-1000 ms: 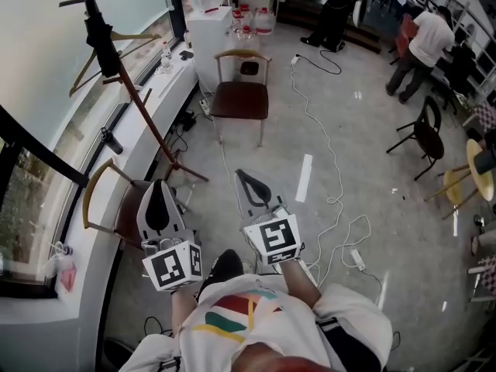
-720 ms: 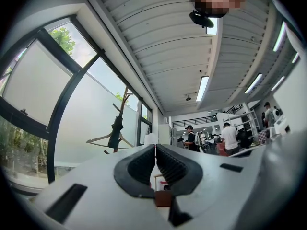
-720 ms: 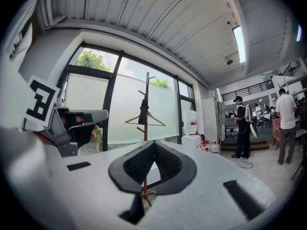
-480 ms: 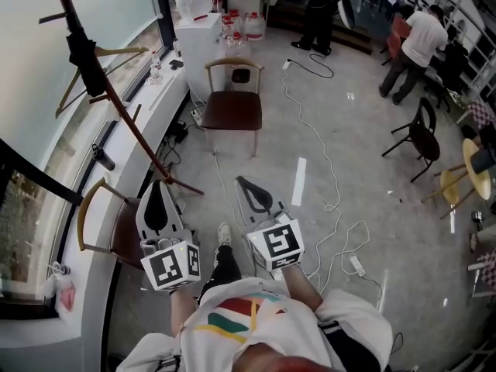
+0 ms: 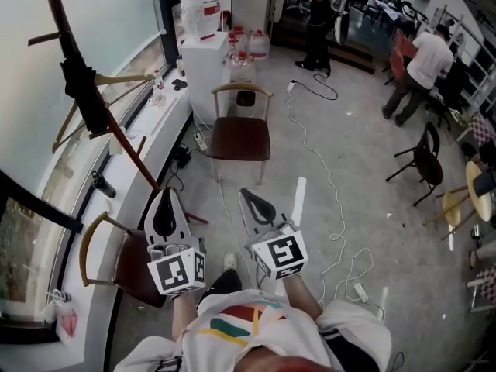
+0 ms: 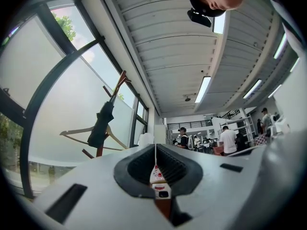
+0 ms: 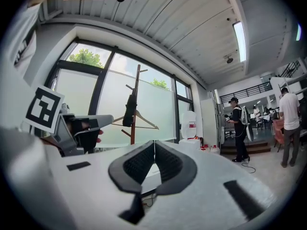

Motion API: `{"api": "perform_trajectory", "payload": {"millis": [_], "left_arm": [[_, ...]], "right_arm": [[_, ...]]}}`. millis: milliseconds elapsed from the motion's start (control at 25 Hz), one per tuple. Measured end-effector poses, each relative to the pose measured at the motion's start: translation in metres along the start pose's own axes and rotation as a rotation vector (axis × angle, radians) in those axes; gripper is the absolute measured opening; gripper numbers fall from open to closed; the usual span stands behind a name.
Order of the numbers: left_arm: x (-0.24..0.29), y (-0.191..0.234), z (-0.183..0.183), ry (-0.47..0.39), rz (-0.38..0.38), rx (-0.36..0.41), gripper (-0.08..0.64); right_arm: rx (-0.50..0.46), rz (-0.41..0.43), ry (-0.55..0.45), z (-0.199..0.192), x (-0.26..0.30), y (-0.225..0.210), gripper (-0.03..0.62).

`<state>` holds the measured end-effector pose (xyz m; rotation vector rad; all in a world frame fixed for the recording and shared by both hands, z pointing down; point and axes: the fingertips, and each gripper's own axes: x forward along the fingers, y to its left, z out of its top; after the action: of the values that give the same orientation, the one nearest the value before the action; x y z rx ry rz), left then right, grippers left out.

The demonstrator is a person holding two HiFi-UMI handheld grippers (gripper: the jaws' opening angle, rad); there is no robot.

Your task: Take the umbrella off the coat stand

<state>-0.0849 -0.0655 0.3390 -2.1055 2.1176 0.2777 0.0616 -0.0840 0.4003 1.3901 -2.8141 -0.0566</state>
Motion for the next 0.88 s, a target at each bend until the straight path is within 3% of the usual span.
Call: {"api": "perform_trajectory", "payload": {"millis": [480,880], "left_arm": [[0.139,0.042,-0.006,-0.046,-0.066,0.004,0.011],[0.197,0.046,-0.022,-0.039,-0.083,0.009,0.011]], "right_arm": [[0.009,0.009,-0.059,0.029,0.144,-0.035,0.0],[0.059,0.062,-0.057,0.025,0.207,-0.054,0.0]]}}
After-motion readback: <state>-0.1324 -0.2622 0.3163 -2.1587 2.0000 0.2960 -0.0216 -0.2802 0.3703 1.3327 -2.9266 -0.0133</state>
